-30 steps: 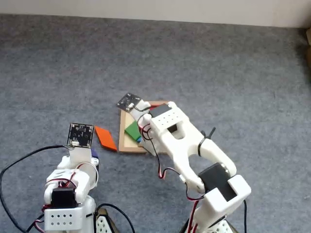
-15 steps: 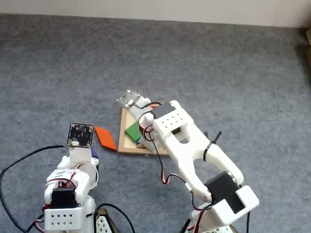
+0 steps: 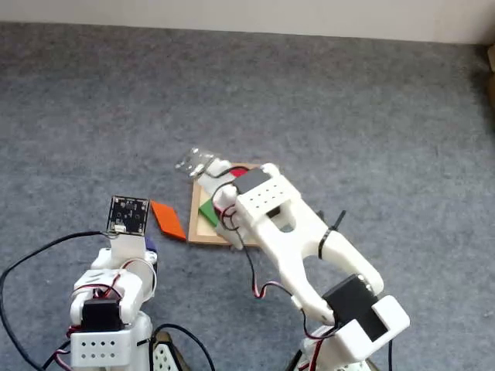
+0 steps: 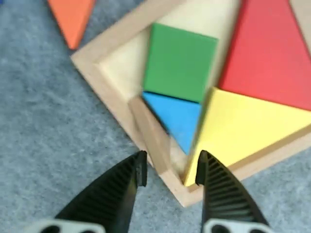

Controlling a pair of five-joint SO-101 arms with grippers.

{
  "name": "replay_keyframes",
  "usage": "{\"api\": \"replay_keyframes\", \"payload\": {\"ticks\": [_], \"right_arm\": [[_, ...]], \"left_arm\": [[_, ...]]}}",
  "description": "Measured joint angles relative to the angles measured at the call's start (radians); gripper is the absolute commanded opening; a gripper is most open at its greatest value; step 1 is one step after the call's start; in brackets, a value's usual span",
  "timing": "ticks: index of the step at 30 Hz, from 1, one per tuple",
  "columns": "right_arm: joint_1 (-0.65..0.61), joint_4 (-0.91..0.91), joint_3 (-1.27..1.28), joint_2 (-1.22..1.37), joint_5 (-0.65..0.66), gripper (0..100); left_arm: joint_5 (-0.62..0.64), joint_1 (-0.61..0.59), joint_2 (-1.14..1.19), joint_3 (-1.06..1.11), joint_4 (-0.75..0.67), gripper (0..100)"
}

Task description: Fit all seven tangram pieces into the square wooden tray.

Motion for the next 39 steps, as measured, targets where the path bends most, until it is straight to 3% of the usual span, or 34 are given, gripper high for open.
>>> {"api": "replay_keyframes", "payload": {"ticks": [26, 31, 39], "right_arm": [[-0.017, -0.075, 0.051, 0.000, 0.081, 16.8], [-0.017, -0.084, 0.051, 0.000, 0.084, 10.8], [-0.017, -0.115, 0.051, 0.000, 0.087, 9.3]], "left_arm": [[0.000, 0.000, 0.000, 0.000, 0.000, 3], [0.000, 0.000, 0.000, 0.000, 0.000, 3], [0.000, 0.000, 0.000, 0.000, 0.000, 3]]}}
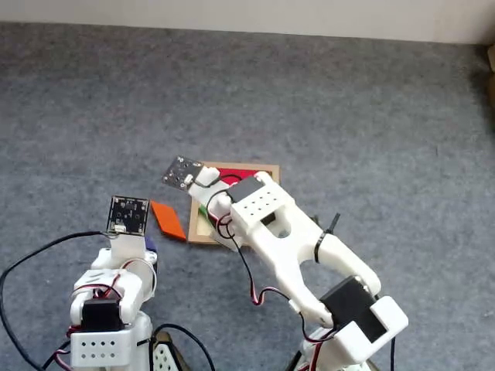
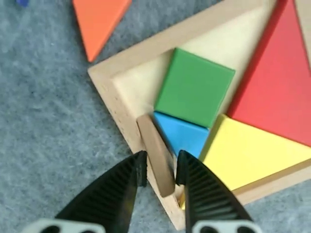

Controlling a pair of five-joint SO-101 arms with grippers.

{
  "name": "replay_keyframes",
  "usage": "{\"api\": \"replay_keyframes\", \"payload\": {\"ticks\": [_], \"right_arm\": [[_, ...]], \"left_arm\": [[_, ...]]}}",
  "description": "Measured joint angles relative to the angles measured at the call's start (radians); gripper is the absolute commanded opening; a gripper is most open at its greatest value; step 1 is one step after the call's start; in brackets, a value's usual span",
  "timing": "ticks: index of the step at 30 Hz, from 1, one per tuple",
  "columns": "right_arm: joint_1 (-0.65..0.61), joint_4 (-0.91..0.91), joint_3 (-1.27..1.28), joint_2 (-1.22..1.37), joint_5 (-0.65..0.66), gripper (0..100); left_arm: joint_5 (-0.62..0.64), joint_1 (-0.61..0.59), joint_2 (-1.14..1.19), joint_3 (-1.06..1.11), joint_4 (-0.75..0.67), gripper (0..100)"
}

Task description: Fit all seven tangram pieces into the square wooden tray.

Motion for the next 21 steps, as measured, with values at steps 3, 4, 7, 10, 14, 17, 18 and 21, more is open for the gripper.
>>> {"api": "replay_keyframes", "payload": {"ticks": [3, 4, 7, 10, 14, 17, 18, 21], "right_arm": [[0.000, 0.000, 0.000, 0.000, 0.034, 6.3], [0.000, 0.000, 0.000, 0.000, 0.046, 6.3], [0.000, 0.009, 0.000, 0.000, 0.071, 7.6], [0.000, 0.015, 0.000, 0.000, 0.072, 11.1], [0.000, 0.015, 0.000, 0.011, 0.074, 12.4], [0.002, 0.014, -0.003, 0.063, 0.074, 12.3], [0.002, 0.014, -0.005, 0.074, 0.074, 12.0], [0.003, 0.014, -0.011, 0.087, 0.075, 5.7]], "left_arm": [[0.000, 0.000, 0.000, 0.000, 0.000, 3], [0.000, 0.000, 0.000, 0.000, 0.000, 3], [0.000, 0.000, 0.000, 0.000, 0.000, 3], [0.000, 0.000, 0.000, 0.000, 0.000, 3], [0.000, 0.000, 0.000, 0.000, 0.000, 3], [0.000, 0.000, 0.000, 0.000, 0.000, 3], [0.000, 0.000, 0.000, 0.000, 0.000, 3], [0.000, 0.000, 0.000, 0.000, 0.000, 3]]}}
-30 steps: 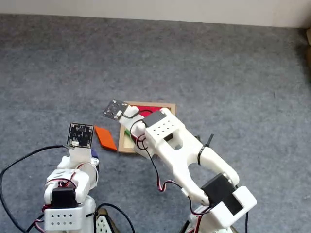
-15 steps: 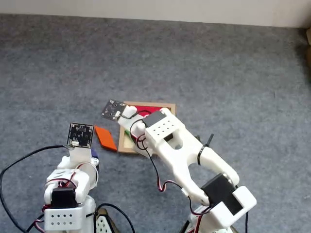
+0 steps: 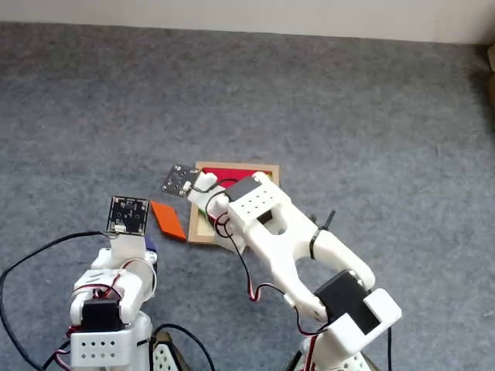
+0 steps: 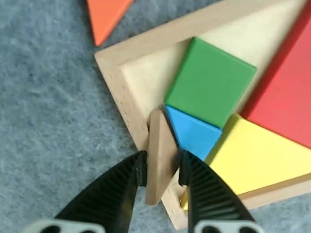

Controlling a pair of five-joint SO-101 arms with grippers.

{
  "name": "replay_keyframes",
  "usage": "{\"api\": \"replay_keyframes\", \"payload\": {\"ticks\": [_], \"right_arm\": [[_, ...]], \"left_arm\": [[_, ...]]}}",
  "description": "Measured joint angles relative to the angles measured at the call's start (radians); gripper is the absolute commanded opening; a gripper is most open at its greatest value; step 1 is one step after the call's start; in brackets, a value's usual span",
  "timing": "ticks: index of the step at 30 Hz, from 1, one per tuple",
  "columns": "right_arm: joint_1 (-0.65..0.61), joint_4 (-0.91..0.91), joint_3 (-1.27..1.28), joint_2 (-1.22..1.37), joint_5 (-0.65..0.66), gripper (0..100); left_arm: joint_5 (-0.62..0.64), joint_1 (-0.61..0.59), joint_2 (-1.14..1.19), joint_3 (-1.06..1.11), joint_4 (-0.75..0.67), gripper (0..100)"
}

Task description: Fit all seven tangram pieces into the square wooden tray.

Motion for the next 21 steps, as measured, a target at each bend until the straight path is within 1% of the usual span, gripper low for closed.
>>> {"api": "replay_keyframes", "payload": {"ticks": [2, 9, 15, 21], "right_arm": [[0.003, -0.003, -0.005, 0.005, 0.002, 2.7], [0.015, 0.020, -0.015, 0.021, 0.008, 2.2], [0.014, 0.106, -0.023, -0.060, 0.009, 2.2], [0.044, 0.110, -0.023, -0.100, 0.009, 2.2]], "left_arm": [[0.000, 0.000, 0.000, 0.000, 0.000, 3], [0.000, 0.000, 0.000, 0.000, 0.000, 3], [0.000, 0.000, 0.000, 0.000, 0.000, 3], [0.000, 0.000, 0.000, 0.000, 0.000, 3]]}}
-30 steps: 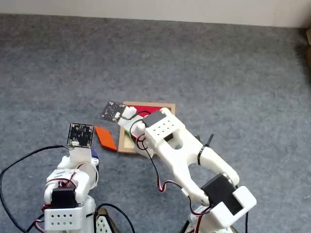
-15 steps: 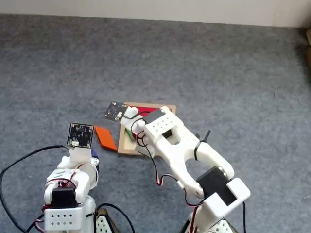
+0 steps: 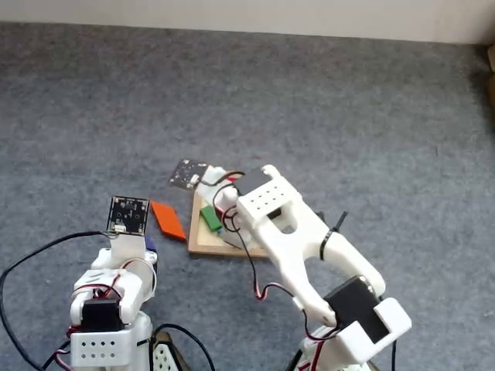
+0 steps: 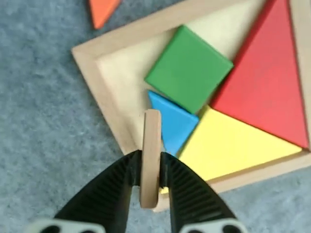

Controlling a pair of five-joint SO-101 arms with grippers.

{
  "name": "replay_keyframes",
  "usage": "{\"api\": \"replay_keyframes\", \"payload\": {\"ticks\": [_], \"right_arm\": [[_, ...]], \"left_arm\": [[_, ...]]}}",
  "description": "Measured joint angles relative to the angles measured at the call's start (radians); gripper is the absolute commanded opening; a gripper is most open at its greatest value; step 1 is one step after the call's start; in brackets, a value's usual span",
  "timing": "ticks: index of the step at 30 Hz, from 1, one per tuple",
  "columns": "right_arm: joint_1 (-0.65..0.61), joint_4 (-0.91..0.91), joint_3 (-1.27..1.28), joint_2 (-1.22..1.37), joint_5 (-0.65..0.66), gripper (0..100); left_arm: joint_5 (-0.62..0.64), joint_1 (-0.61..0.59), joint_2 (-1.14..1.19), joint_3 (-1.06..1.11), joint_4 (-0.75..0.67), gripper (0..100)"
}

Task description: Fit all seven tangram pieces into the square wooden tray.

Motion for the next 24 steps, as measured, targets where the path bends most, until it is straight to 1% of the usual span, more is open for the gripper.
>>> {"api": "replay_keyframes", "payload": {"ticks": [10, 16, 22, 24], "right_arm": [[0.058, -0.002, -0.094, -0.003, 0.000, 2.3], [0.103, -0.080, -0.112, 0.003, -0.018, 2.6], [0.104, -0.100, -0.164, 0.153, -0.026, 3.2], [0.104, -0.100, -0.198, 0.189, -0.026, 6.1]], "left_arm": [[0.000, 0.000, 0.000, 0.000, 0.000, 3], [0.000, 0.000, 0.000, 0.000, 0.000, 3], [0.000, 0.000, 0.000, 0.000, 0.000, 3], [0.000, 0.000, 0.000, 0.000, 0.000, 3]]}}
